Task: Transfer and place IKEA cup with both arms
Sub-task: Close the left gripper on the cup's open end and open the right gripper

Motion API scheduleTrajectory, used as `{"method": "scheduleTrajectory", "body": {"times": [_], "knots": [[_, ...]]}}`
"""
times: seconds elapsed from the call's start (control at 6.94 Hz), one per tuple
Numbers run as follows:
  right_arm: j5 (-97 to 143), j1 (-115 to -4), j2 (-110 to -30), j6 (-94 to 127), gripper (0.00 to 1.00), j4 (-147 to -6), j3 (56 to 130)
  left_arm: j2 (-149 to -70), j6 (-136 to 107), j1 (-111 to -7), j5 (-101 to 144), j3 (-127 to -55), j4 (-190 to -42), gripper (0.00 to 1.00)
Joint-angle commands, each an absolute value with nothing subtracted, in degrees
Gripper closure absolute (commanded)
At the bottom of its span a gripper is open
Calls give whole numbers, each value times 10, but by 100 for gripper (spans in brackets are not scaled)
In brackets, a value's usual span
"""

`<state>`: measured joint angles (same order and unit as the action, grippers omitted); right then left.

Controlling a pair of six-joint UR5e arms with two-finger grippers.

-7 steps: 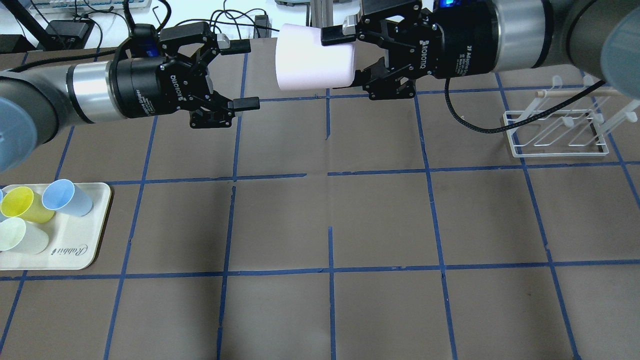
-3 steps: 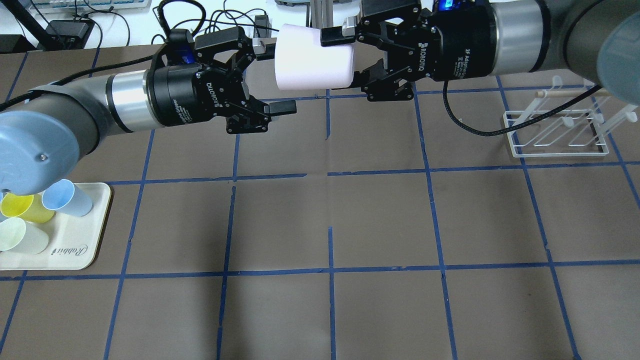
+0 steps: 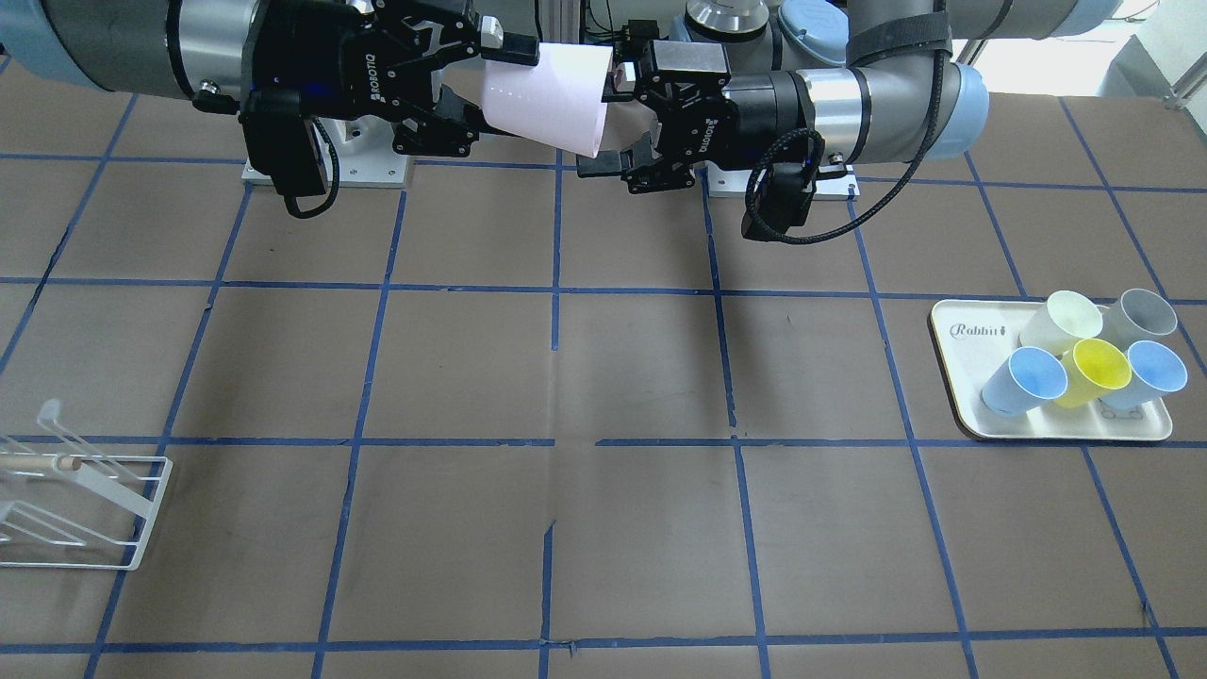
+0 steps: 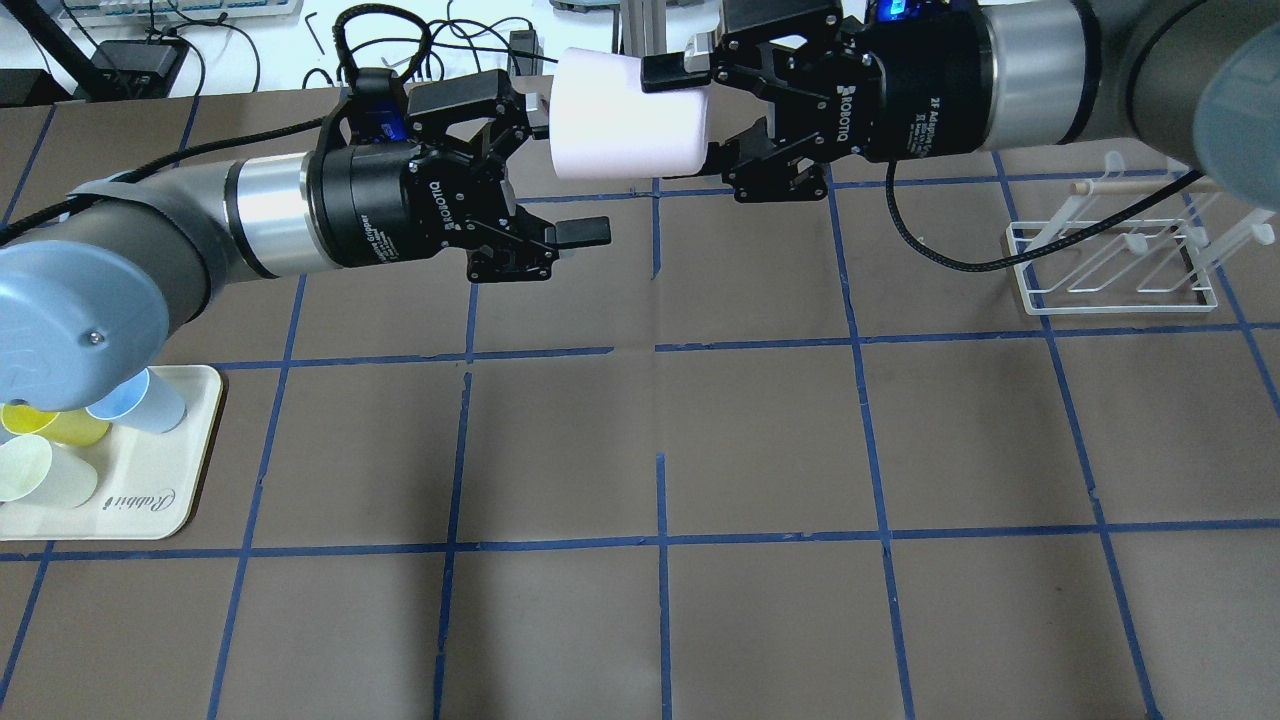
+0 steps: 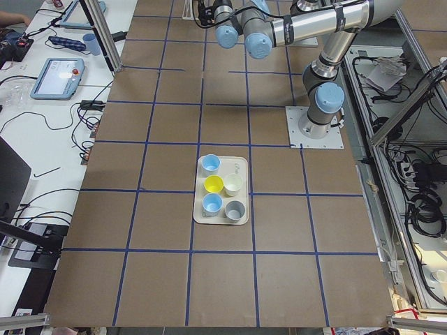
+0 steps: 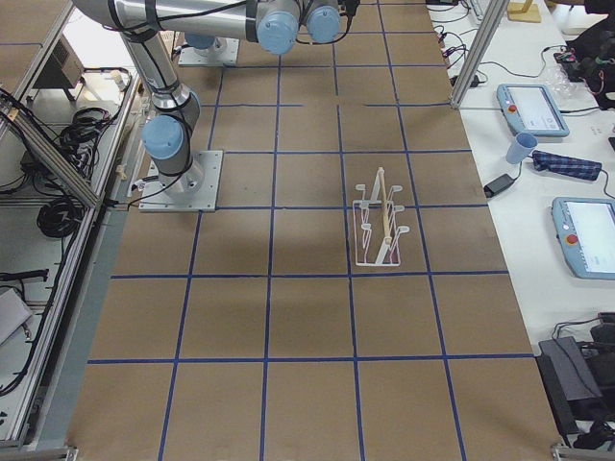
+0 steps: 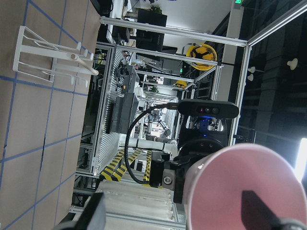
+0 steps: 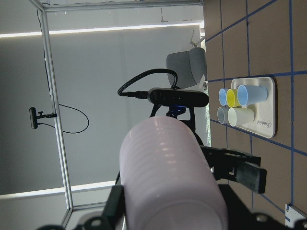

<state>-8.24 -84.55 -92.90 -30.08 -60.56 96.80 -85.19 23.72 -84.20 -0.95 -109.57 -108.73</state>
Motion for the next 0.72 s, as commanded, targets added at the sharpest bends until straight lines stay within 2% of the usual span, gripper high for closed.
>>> {"method": "scheduleTrajectory", "body": {"times": [0.0,0.14,0.29,0.58], "knots": [[-83,-846,-929,-301,53,-606,969,-850,242,-843,-11,-1101,-1085,27],[-83,-846,-929,-301,53,-605,969,-850,241,-843,-10,-1100,-1085,45],[-83,-846,-929,-301,49,-604,969,-848,241,-843,-10,-1100,-1085,47],[-91,-846,-928,-301,27,-602,969,-846,241,-844,-9,-1100,-1084,52]]}}
